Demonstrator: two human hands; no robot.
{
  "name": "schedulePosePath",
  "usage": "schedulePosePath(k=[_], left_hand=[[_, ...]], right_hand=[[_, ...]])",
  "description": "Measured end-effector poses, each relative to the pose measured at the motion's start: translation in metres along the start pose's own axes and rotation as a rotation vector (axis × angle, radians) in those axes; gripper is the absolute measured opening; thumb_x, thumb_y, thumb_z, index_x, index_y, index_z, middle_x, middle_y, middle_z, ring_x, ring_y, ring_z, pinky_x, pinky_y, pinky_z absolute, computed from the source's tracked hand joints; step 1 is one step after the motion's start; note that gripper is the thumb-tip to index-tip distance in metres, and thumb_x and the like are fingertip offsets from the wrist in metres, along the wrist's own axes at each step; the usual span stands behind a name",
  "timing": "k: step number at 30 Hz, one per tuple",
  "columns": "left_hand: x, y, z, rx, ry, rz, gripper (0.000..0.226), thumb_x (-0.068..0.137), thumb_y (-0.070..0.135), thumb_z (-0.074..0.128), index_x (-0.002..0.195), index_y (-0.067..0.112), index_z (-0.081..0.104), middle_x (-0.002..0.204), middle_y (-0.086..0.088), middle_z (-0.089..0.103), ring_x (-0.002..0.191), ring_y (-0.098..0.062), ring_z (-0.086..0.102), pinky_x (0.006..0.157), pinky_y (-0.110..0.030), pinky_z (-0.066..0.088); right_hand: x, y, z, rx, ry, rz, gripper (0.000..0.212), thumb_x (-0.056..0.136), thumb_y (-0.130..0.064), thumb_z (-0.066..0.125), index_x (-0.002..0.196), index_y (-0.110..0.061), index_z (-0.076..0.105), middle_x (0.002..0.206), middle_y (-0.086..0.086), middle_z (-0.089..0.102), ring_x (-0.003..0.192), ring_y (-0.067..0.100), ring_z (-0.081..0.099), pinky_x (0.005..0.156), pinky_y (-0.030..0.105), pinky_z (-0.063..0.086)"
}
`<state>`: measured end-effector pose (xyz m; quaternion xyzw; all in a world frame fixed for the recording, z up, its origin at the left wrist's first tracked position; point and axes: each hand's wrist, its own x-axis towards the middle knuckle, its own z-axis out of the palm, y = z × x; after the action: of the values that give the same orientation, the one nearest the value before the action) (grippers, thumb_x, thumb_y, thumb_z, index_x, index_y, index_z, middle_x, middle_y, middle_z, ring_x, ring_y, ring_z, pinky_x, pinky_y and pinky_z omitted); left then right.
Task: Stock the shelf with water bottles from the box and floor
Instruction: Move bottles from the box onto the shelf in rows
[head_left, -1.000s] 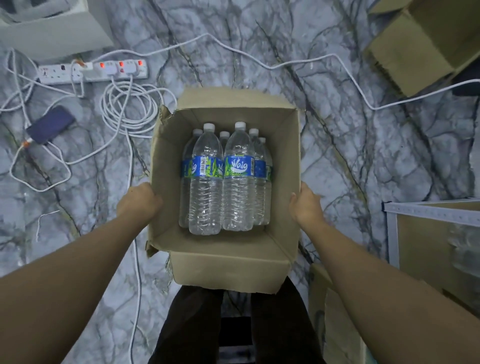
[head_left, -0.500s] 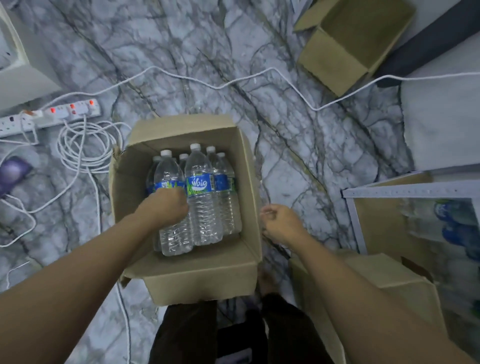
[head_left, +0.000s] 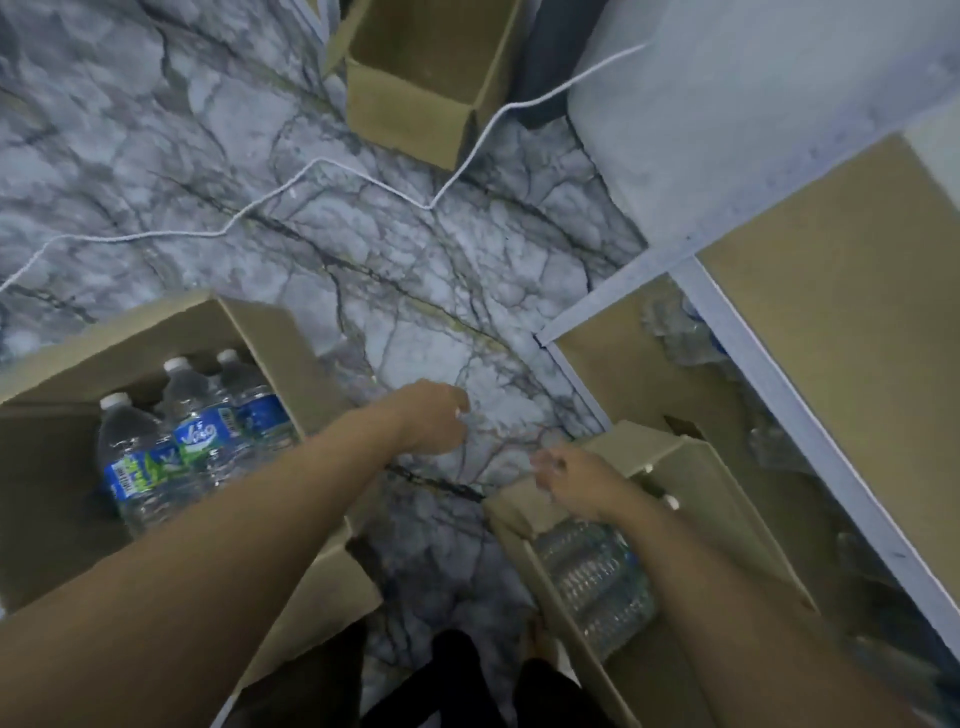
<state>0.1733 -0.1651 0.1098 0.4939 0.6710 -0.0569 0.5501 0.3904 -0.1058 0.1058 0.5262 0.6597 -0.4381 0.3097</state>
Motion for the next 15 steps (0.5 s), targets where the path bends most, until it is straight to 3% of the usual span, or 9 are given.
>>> schedulePosePath(k=[4,6,9,11,15], left_hand=[[0.035,0.097,0.040,0.088,-0.038,0.044,0.043,0.099,0.031,0.043,0.141,0.023,0.043,0.146,-0.009,0.043,0.124,-0.028,0.049,0.097,-0.033,0.044],[0.049,0.140,0.065,0.162,-0.038,0.085,0.040,0.098,0.030,0.044,0.137,0.021,0.048,0.143,-0.009,0.047,0.124,-0.029,0.048,0.100,-0.035,0.043],[0.059,0.198,0.099,0.230,-0.028,0.102,0.037,0.097,0.031,0.046,0.132,0.020,0.053,0.136,-0.010,0.054,0.121,-0.028,0.052,0.101,-0.037,0.044],[0.065,0.227,0.119,0.291,-0.039,0.129,0.033,0.098,0.025,0.045,0.126,0.012,0.058,0.126,-0.013,0.061,0.112,-0.028,0.058,0.094,-0.033,0.048],[0.095,0.254,0.160,0.378,-0.106,0.167,0.032,0.099,0.022,0.046,0.125,0.010,0.060,0.127,-0.012,0.061,0.111,-0.026,0.059,0.089,-0.028,0.044]], right_hand=[[-0.024,0.107,-0.022,0.176,0.020,0.122,0.033,0.097,-0.028,0.055,0.129,-0.021,0.059,0.103,0.004,0.062,0.080,0.020,0.057,0.063,0.025,0.045],[-0.036,0.159,-0.026,0.281,0.030,0.178,0.029,0.096,-0.029,0.057,0.124,-0.021,0.061,0.104,0.008,0.065,0.076,0.020,0.059,0.058,0.025,0.045],[-0.061,0.226,-0.029,0.342,0.068,0.207,0.018,0.094,-0.030,0.058,0.111,-0.025,0.062,0.107,0.006,0.064,0.092,0.021,0.063,0.080,0.031,0.051],[-0.071,0.260,-0.025,0.413,0.070,0.215,0.008,0.094,-0.028,0.058,0.100,-0.023,0.060,0.095,0.003,0.059,0.082,0.017,0.058,0.075,0.026,0.043],[-0.069,0.309,-0.005,0.464,0.061,0.261,0.018,0.098,-0.024,0.052,0.098,-0.010,0.064,0.085,0.010,0.059,0.080,0.022,0.052,0.072,0.029,0.038]])
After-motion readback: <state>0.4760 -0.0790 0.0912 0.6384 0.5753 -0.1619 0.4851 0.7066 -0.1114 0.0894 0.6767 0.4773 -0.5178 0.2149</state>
